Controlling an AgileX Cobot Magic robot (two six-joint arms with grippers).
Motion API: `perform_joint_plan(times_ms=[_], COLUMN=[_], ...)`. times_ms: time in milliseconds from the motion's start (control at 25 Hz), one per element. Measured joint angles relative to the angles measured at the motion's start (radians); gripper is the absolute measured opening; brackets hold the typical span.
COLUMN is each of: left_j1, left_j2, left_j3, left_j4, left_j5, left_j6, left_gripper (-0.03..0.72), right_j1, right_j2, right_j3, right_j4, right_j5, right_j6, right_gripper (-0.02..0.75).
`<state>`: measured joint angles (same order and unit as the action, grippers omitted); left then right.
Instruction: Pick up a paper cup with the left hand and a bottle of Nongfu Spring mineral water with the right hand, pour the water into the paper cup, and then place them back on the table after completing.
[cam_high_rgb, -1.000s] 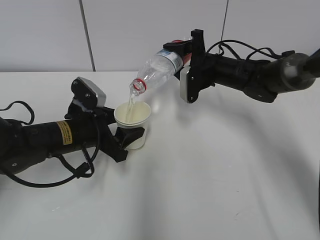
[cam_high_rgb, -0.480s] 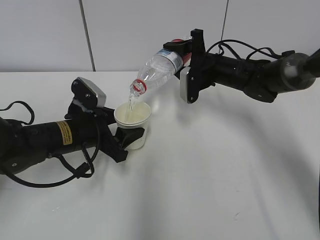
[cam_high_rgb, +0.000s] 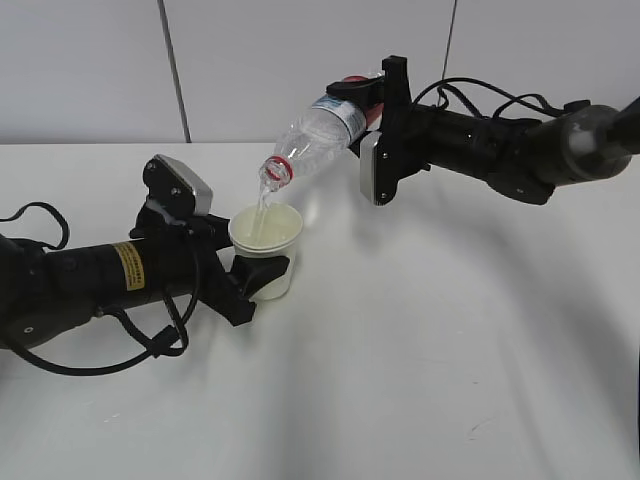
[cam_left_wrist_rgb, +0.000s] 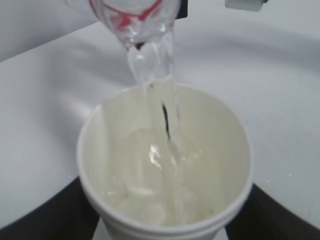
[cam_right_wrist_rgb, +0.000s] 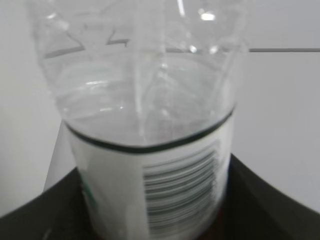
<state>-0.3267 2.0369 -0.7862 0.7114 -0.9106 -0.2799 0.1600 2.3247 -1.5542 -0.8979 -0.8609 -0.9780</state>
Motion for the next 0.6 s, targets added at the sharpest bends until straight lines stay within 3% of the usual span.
perform_joint_plan(times_ms=[280,600], left_j1=[0.019,0.020], left_j2=[0.000,0.000], left_j3=[0.000,0.000], left_j4=[-0.009,-0.003], left_j5=[-0.104,-0.103], left_j6=[0.000,0.000], left_gripper=[0.445,0.445], right_j1=[0.000,0.000], right_j2=[-0.005,-0.005], right_j3=[0.045,0.052], right_j4=[0.003,0.010], right_j5=[0.003,0.039], right_j6=[0.071,0.562], right_gripper=[0.452,0.452])
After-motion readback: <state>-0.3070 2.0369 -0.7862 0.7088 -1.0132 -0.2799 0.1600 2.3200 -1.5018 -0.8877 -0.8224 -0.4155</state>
